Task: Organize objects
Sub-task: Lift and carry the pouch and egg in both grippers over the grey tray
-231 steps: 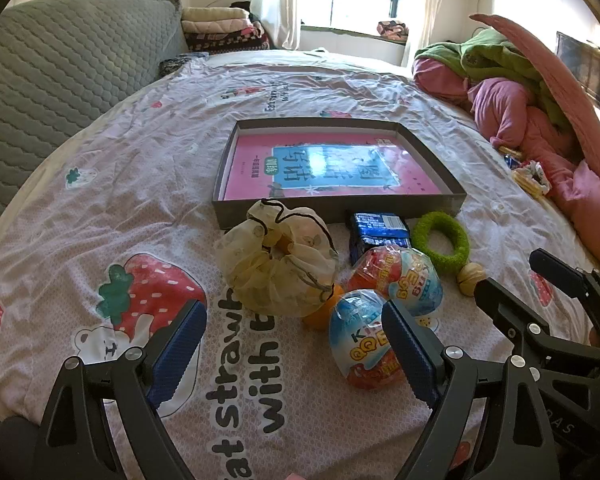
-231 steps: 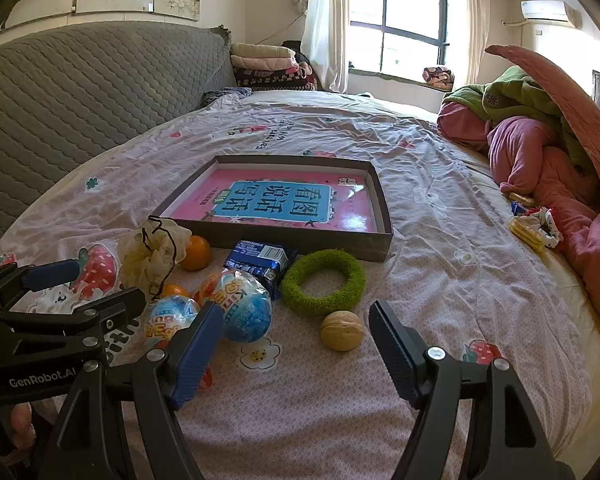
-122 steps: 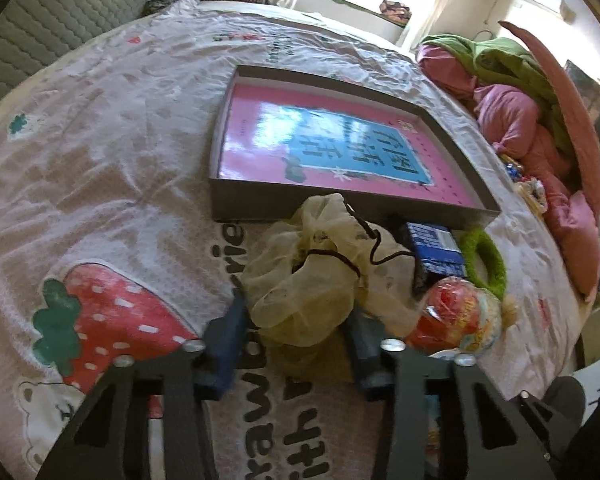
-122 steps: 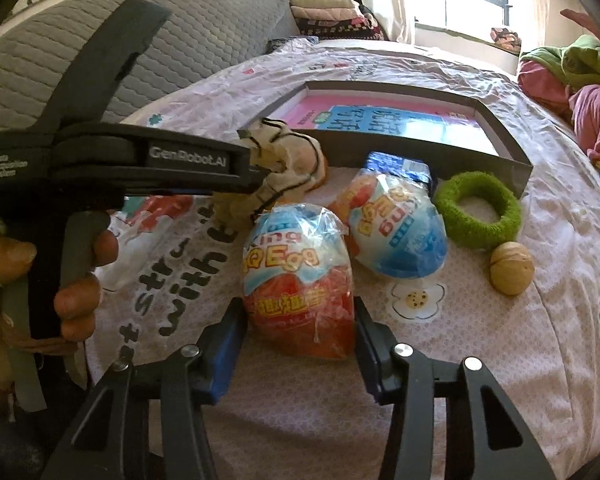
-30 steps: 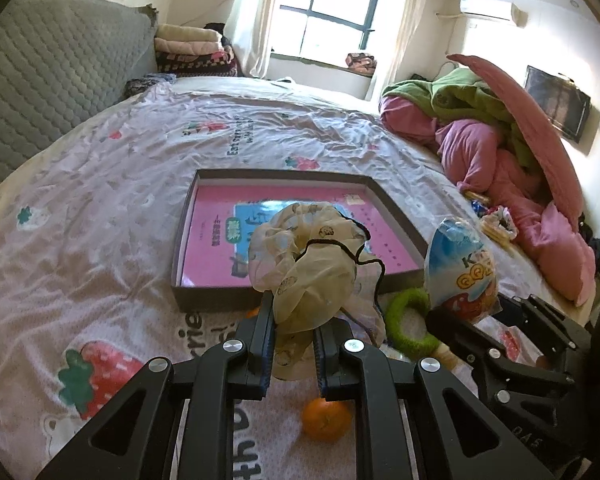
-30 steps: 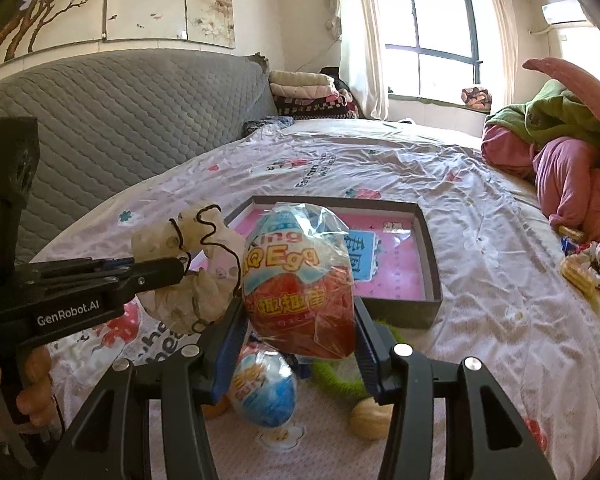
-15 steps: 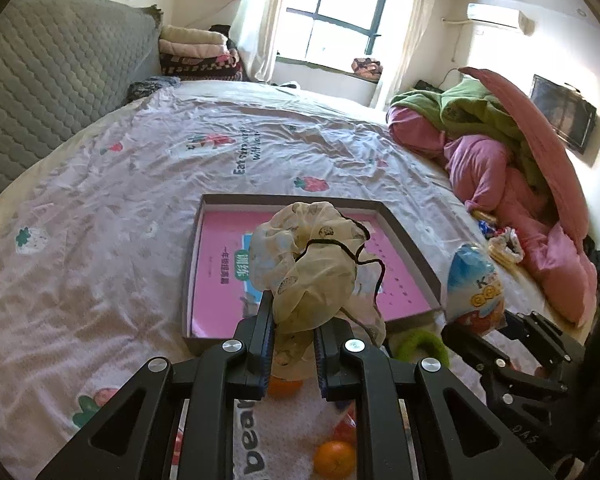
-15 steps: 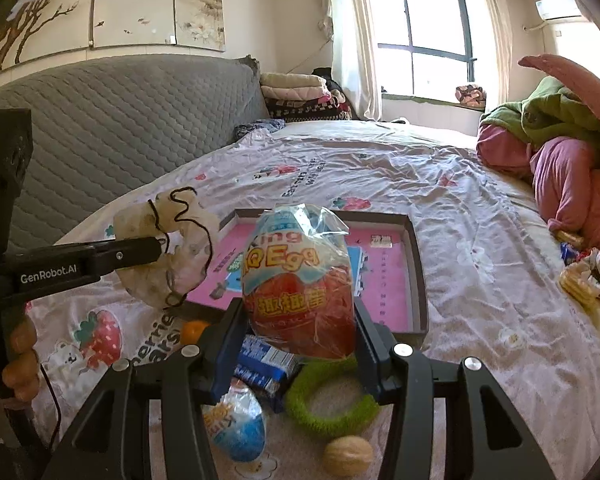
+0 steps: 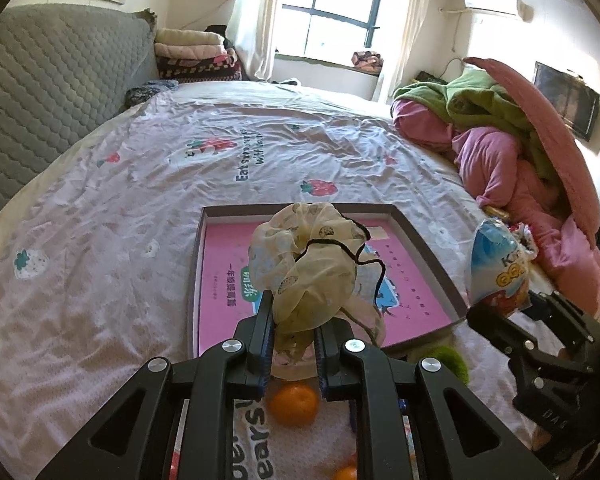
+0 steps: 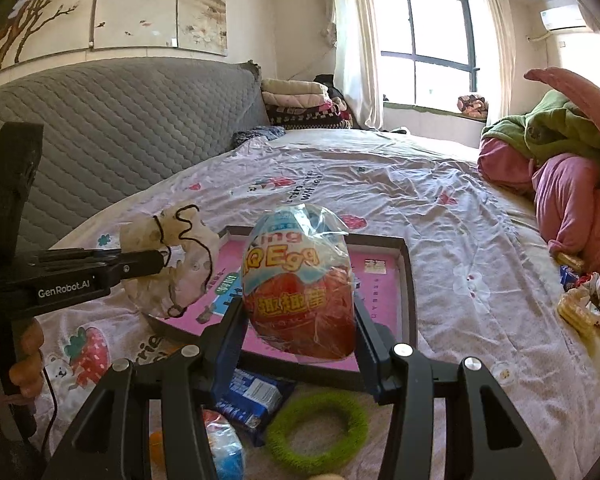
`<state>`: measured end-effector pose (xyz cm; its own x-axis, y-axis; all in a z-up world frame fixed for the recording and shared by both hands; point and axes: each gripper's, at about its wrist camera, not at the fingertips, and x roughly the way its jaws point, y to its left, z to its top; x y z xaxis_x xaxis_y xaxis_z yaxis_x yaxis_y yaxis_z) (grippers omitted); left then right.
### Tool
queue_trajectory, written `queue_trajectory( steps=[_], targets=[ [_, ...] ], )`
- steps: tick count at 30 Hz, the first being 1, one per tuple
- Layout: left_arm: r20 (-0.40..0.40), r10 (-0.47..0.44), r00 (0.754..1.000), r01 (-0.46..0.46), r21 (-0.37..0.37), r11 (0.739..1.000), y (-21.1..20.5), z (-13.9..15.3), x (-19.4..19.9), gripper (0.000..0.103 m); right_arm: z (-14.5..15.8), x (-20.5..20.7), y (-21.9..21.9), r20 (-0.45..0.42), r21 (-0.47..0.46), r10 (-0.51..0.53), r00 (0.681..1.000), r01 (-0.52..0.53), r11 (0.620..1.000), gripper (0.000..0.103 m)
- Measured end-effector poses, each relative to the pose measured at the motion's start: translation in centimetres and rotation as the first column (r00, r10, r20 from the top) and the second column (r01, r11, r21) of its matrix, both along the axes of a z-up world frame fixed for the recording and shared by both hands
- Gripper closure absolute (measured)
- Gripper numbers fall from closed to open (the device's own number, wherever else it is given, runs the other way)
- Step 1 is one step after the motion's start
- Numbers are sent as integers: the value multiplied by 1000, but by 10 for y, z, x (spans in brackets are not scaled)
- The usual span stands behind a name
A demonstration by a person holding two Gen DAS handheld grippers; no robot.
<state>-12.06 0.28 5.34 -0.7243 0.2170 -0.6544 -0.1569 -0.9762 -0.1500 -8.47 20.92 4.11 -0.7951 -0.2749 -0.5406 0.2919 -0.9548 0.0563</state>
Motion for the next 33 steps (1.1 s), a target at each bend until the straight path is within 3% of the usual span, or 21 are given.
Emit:
queue_trajectory(
  steps=[23,33],
  targets=[
    [53,-1,999,3,-34,999,-3,-39,-39,86,-19,-53,23,74,21,-13,997,11,1000,52],
    [106,6,994,-3,-34,999,-7,-59,-53,84,-48,-73,23,185,35,0,983,-7,999,52]
  ],
)
